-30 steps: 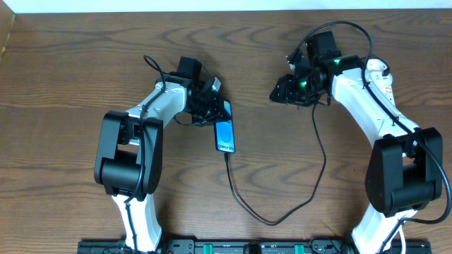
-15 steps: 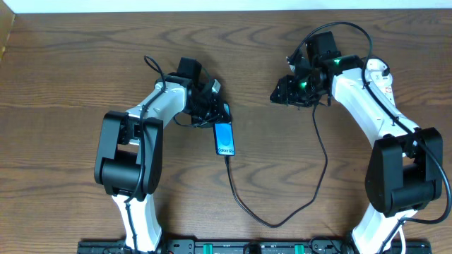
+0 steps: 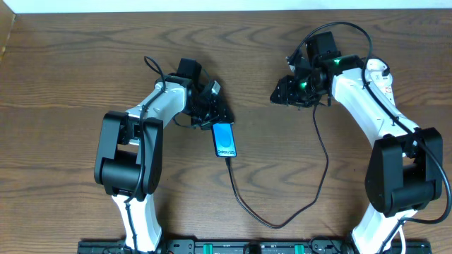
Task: Plug charger to phone and switch on socket
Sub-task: 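Lower the plugged-in phone with the left gripper toward the table center, then set the phone flat on the table and open the left gripper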
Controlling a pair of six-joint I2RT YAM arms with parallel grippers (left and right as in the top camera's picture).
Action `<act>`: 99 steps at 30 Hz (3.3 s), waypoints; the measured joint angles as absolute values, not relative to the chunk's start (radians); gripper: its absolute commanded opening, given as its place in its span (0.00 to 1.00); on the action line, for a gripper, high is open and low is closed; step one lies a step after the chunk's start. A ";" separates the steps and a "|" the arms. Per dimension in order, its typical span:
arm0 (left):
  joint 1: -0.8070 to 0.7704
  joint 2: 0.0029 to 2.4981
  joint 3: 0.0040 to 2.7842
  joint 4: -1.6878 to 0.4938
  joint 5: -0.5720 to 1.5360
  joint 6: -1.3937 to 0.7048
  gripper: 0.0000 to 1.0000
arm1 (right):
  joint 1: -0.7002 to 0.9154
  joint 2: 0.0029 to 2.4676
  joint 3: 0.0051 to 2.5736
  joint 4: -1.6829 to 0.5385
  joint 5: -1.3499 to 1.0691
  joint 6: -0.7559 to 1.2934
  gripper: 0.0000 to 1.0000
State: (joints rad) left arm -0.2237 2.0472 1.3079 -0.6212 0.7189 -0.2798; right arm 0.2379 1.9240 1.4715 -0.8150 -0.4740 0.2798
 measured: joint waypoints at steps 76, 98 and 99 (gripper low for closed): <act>-0.231 2.010 1.345 -0.755 0.278 -0.279 0.84 | 0.238 1.924 1.472 -0.834 -0.469 0.258 0.47; -0.230 1.861 1.424 -0.857 0.116 -0.279 0.84 | 0.228 1.924 1.472 -0.873 -0.466 0.226 0.46; -0.230 1.816 1.424 -0.856 0.116 -0.279 0.84 | 0.224 1.924 1.472 -0.876 -0.465 0.225 0.45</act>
